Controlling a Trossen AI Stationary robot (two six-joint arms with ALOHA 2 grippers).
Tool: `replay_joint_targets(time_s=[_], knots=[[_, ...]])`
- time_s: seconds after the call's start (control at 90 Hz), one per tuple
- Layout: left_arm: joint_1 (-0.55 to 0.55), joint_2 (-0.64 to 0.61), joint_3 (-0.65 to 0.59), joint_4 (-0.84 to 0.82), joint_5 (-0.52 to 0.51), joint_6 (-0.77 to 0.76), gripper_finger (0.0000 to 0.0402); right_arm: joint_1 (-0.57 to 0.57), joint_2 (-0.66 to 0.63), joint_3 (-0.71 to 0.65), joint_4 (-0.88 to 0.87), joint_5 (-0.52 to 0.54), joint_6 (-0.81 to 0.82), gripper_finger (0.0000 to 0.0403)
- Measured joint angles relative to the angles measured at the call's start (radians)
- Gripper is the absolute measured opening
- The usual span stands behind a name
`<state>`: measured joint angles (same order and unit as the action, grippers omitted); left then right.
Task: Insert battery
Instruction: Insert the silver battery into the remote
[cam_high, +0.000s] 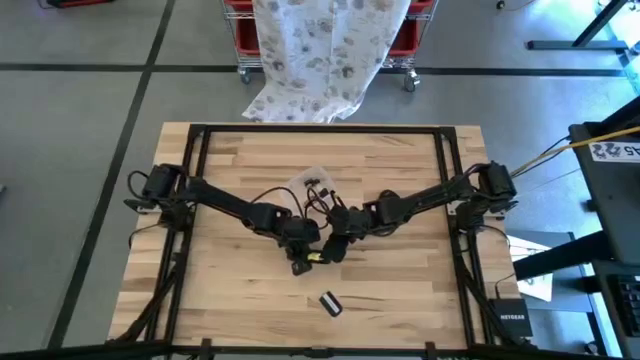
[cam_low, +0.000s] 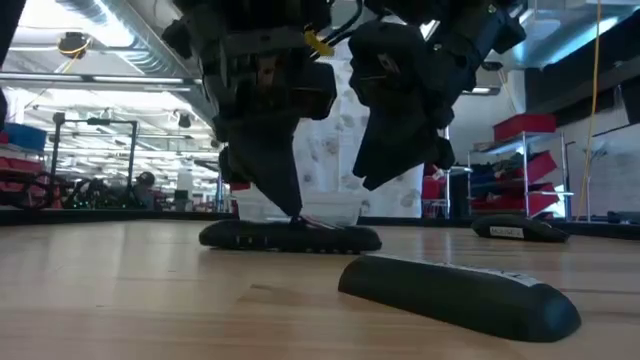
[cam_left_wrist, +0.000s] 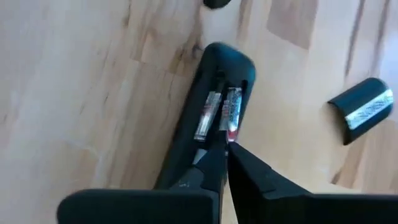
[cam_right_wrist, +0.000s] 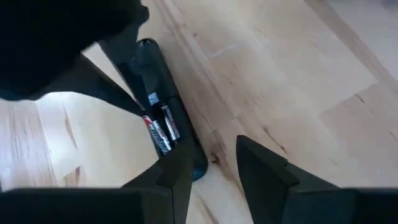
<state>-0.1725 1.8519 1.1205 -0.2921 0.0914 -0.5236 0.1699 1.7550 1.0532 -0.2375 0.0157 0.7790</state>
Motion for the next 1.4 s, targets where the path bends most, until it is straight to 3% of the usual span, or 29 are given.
replay_joint_targets(time_s=[0.6, 1.033, 1.4], knots=[[0.005, 0.109, 0.003, 0.109, 0.031, -0.001, 0.0, 0.0, 0.0, 0.0, 0.001, -0.001, 0.003, 0.0105], [0.009, -0.028, -0.002, 0.075, -0.009, -0.037, 0.0, 0.0, 0.0, 0.0, 0.007, 0.017, -0.001, 0.0105], [0.008, 0.091, -0.001, 0.237, 0.005, -0.003, 0.0, 0.0, 0.0, 0.0, -0.007, 0.018, -0.003, 0.0105]])
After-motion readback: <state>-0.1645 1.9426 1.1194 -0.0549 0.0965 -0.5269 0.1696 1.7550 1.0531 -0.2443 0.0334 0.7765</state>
